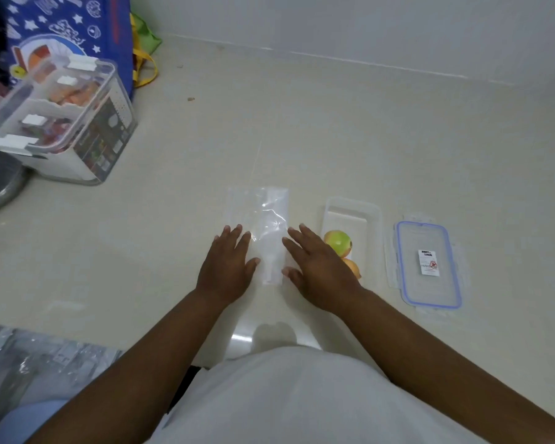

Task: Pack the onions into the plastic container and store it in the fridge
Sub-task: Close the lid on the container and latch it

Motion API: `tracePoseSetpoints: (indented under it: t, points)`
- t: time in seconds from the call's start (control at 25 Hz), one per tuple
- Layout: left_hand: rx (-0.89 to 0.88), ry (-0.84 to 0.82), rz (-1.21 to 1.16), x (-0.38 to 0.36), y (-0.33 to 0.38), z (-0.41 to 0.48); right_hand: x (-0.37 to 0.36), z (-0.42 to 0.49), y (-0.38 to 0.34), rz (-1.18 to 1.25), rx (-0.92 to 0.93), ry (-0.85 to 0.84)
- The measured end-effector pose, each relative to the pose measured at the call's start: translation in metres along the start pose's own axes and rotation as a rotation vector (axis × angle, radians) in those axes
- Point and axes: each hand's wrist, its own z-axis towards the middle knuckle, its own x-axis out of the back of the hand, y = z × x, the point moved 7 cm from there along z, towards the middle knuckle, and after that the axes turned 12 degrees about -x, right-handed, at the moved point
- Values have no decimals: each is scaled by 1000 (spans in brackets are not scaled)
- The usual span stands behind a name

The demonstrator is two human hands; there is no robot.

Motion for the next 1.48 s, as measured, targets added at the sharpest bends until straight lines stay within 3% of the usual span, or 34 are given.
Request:
tracePoseSetpoints:
  t: [0.12,0.24,0.44,0.56,0.68,0.76,0.92,1.04,1.16,1.48]
  points:
    - [-95,130,-113,14,47,23,35,-39,55,116,-161,240]
    - [-205,133,-257,14,109,50,56,-86,130,162,-438,402]
    - [-277,-40,-441,-22,219,90,53,-147,251,273,-997,337]
    - [-122,-206,-534,-58,266,111,48,-154,295,348,-1163,253]
    - [213,-379,-604,-98,278,126,48,-147,317,378,-1198,199]
    - [350,-417,-470,-112,273,128,48,-140,325,365,-1191,149]
    - [445,-318,-382,-109,264,135,59,-123,323,323,-1179,132]
    - [543,-236,-536,-102,257,138,63,-117,328,411,-1211,92]
    - [631,-157,-697,-102,244,128,47,-113,324,655,-1199,31]
    - [398,-15,-790,-78,251,119,67,-149,312,865,-1153,235]
